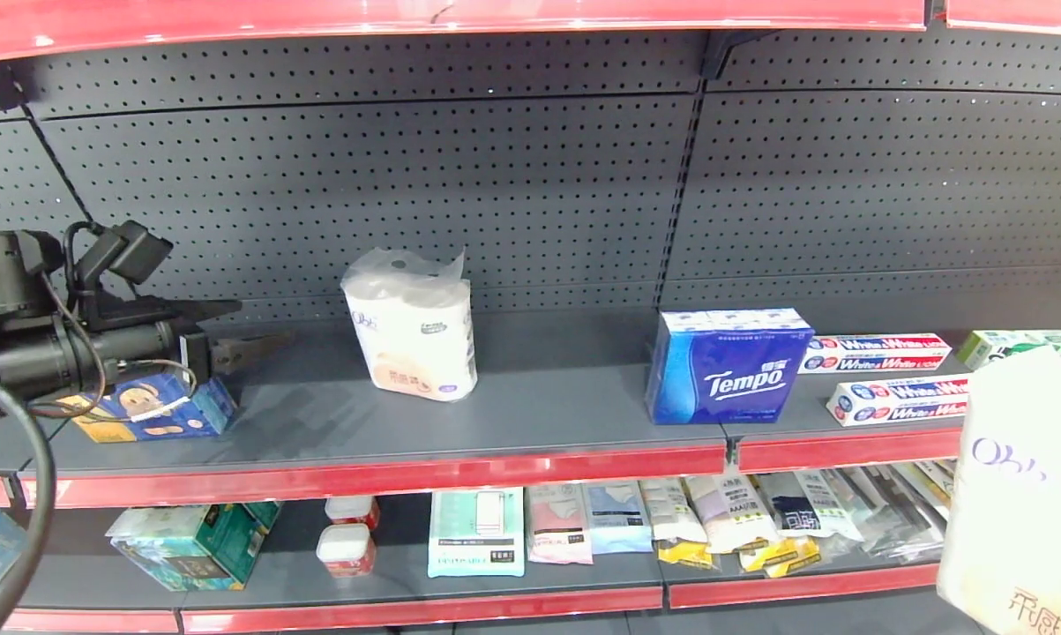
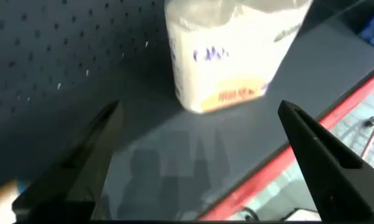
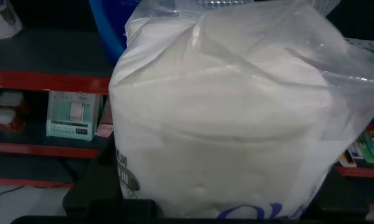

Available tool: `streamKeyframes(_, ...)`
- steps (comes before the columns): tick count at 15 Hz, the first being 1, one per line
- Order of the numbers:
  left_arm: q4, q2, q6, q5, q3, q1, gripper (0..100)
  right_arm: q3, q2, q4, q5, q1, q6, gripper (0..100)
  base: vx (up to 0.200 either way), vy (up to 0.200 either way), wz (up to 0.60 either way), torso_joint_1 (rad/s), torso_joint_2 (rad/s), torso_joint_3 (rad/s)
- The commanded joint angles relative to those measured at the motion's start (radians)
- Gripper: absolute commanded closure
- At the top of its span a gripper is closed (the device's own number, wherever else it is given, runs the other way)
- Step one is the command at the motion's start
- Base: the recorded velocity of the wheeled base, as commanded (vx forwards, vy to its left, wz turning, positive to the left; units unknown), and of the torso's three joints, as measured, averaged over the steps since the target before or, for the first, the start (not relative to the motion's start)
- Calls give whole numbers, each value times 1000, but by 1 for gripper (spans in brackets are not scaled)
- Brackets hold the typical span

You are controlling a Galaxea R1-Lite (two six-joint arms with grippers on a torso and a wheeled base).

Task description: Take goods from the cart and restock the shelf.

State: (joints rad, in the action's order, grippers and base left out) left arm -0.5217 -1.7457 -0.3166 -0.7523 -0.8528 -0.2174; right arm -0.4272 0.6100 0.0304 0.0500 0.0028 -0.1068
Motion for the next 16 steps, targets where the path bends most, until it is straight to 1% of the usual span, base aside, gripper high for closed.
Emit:
streamKeyframes(1, 2, -92, -16, -30, -63, 7, 0, -1, 17, 0, -4, -4, -1, 100, 0, 0, 0, 0, 0, 0)
streamKeyframes(3, 5, -130, -33, -32, -88, 12, 0, -1, 31, 0, -4, -7, -1, 100, 0, 0, 0, 0, 0, 0)
streamKeyframes(5, 5, -181, -45, -33, -146, 12, 0, 1, 37, 0, -4, -9, -2, 100, 0, 0, 0, 0, 0, 0)
streamKeyframes(7, 9, -218, -47, -41, -206, 13, 0, 4, 39, 0, -4, -14, -2, 100, 0, 0, 0, 0, 0, 0)
streamKeyframes(8, 22, -228, -47, -56, -235, 20, 0, 7, 39, 0, -4, -14, -5, 100, 0, 0, 0, 0, 0, 0)
streamKeyframes(10, 48, -256, -48, -65, -293, 23, 0, 7, 40, 0, -4, -14, -16, 100, 0, 0, 0, 0, 0, 0)
streamKeyframes(14, 175, -281, -47, -127, -402, 21, 0, 5, 54, 0, -6, -14, -22, 100, 0, 0, 0, 0, 0, 0)
streamKeyframes(16, 180, -310, -48, -139, -428, 21, 0, 5, 54, 0, -6, -15, -30, 100, 0, 0, 0, 0, 0, 0)
